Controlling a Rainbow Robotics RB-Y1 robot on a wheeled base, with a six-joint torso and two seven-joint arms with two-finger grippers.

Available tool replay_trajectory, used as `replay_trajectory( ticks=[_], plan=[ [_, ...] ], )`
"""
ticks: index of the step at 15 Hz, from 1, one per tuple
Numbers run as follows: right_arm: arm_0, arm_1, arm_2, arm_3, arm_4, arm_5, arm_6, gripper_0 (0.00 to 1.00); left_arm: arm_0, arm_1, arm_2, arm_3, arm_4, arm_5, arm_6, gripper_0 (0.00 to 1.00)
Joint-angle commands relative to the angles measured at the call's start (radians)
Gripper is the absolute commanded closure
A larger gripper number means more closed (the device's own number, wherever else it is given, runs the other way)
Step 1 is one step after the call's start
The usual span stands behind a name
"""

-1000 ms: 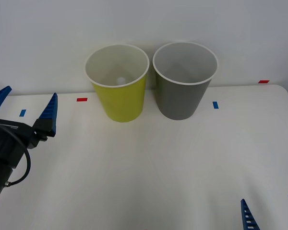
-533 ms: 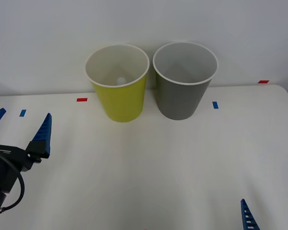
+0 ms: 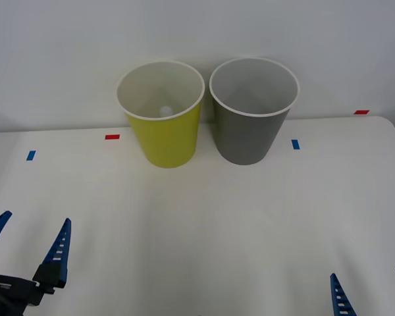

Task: Put cans in the gray bin and PET bottles in the light green bin.

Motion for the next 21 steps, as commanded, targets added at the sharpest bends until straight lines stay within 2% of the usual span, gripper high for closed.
replay_trajectory(
  ticks=[1, 5, 11, 14, 21],
  plan=[
    [0.0, 0.0, 0.0, 0.0, 0.0, 0.0, 0.0, 0.0, 0.019, -0.003, -0.023, 0.124, -0.017, -0.171, 0.001, 0.0],
    [0.0, 0.0, 0.0, 0.0, 0.0, 0.0, 0.0, 0.0, 0.14, -0.019, -0.014, 0.129, -0.011, -0.197, -0.012, 0.0],
    [0.0, 0.0, 0.0, 0.0, 0.0, 0.0, 0.0, 0.0, 0.261, -0.155, 0.037, 0.155, -0.047, -0.211, -0.025, 0.0],
    [0.0, 0.0, 0.0, 0.0, 0.0, 0.0, 0.0, 0.0, 0.312, -0.158, 0.035, 0.155, -0.064, -0.241, -0.025, 0.0],
    [0.0, 0.0, 0.0, 0.0, 0.0, 0.0, 0.0, 0.0, 0.312, -0.158, 0.037, 0.156, -0.073, -0.241, -0.025, 0.0]
  ],
)
